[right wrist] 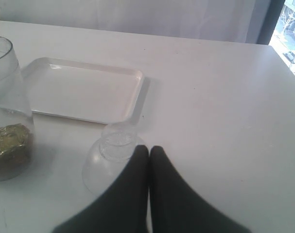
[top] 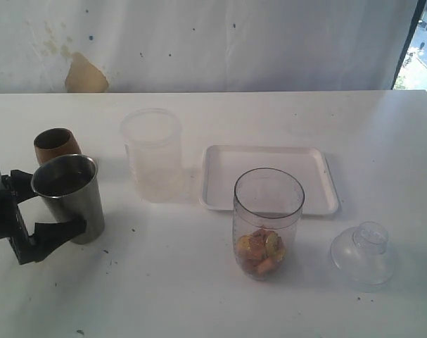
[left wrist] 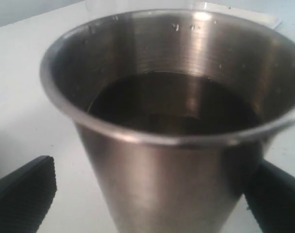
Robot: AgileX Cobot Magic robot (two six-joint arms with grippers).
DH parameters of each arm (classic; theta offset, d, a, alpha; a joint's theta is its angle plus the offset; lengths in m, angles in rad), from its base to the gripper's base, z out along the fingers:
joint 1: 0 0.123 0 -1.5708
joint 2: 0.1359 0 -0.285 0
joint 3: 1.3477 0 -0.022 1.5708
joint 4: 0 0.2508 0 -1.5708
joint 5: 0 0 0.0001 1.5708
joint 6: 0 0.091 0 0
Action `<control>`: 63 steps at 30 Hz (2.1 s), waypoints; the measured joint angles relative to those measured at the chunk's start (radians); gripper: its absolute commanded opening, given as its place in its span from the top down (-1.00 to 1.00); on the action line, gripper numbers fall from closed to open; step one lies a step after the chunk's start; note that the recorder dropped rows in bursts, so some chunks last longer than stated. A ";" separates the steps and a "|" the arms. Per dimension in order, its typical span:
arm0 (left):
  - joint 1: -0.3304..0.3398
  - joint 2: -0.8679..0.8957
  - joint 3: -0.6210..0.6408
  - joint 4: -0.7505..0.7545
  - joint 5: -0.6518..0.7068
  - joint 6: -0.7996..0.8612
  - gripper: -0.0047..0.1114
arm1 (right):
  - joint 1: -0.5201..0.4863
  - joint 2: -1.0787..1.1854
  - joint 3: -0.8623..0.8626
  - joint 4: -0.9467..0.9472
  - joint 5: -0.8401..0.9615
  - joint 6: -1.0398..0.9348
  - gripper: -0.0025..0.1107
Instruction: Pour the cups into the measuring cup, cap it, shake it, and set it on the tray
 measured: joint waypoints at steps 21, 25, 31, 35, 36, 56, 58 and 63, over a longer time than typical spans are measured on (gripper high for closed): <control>-0.034 0.008 -0.017 -0.056 -0.002 0.000 -0.89 | 0.000 0.000 0.000 0.000 0.000 0.000 0.96; -0.076 0.008 -0.021 -0.087 -0.002 0.000 -0.89 | 0.000 0.000 0.000 0.000 0.000 0.000 0.96; -0.081 0.008 -0.027 -0.104 -0.002 0.000 -0.89 | 0.000 0.000 0.000 0.000 0.000 0.000 0.96; -0.081 0.008 -0.027 -0.104 -0.002 0.000 -0.89 | 0.000 0.000 0.000 0.000 0.000 0.000 0.96; -0.083 0.008 -0.027 -0.106 -0.002 0.000 -0.89 | 0.000 0.000 0.000 0.000 0.000 0.000 0.96; -0.131 0.008 -0.027 -0.145 -0.002 0.000 -0.89 | 0.000 0.000 0.000 0.000 0.000 0.000 0.96; -0.131 0.008 -0.027 -0.145 -0.002 0.000 -0.89 | 0.000 0.000 0.000 0.000 0.000 0.000 0.96; -0.131 0.008 -0.027 -0.145 -0.002 0.000 -0.89 | 0.000 0.000 0.000 0.000 0.000 0.000 0.96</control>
